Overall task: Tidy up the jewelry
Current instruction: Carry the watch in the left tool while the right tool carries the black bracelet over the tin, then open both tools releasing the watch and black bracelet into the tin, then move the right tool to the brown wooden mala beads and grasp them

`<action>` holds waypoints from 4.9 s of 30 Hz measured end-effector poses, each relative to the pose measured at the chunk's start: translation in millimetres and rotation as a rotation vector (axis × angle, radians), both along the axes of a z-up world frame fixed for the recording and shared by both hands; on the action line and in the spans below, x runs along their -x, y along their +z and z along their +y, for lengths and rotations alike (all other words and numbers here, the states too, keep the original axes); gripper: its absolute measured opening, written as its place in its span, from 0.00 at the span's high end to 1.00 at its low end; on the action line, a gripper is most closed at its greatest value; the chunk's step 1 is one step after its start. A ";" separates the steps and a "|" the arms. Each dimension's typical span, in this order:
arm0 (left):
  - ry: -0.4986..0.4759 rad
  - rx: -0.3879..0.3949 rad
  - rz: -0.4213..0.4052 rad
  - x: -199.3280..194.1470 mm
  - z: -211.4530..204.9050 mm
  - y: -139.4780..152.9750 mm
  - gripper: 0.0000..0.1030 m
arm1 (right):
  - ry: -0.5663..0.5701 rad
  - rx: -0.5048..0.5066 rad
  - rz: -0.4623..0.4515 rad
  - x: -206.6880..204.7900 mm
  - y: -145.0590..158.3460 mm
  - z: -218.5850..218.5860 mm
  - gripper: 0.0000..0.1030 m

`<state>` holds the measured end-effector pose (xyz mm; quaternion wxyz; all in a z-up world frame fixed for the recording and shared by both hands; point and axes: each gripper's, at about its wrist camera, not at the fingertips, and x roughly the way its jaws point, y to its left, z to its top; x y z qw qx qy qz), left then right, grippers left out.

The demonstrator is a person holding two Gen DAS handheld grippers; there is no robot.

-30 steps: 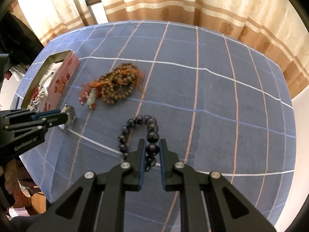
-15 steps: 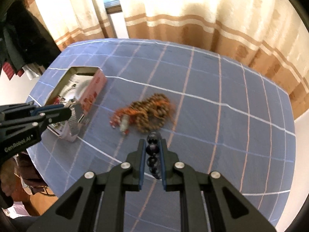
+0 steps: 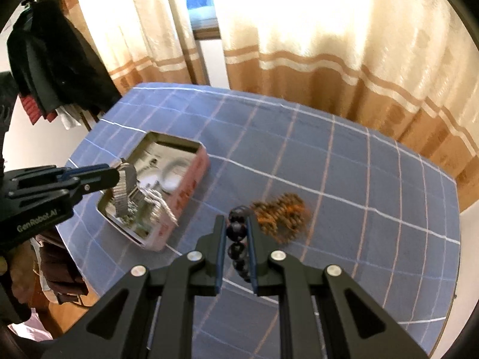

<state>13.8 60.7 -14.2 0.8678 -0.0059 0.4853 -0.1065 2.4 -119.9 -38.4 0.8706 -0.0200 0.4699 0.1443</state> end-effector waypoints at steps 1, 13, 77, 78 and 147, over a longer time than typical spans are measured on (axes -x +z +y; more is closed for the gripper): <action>0.007 -0.001 -0.003 -0.7 5.9 1.2 0.89 | 0.006 -0.001 -0.005 -1.0 1.9 4.1 0.85; 0.054 -0.026 -0.038 -29.8 60.2 5.4 1.00 | 0.115 -0.030 -0.041 -34.0 11.4 77.3 0.85; 0.231 -0.110 0.178 -43.5 112.5 -75.4 0.30 | 0.161 0.045 0.129 -71.9 -71.7 127.7 0.38; 0.230 -0.119 0.174 -42.4 112.4 -75.7 0.30 | 0.160 0.040 0.131 -70.6 -71.4 126.8 0.36; -0.040 -0.068 0.184 -36.4 -72.3 -92.3 0.30 | -0.391 0.026 0.242 -29.0 -110.3 -149.8 0.75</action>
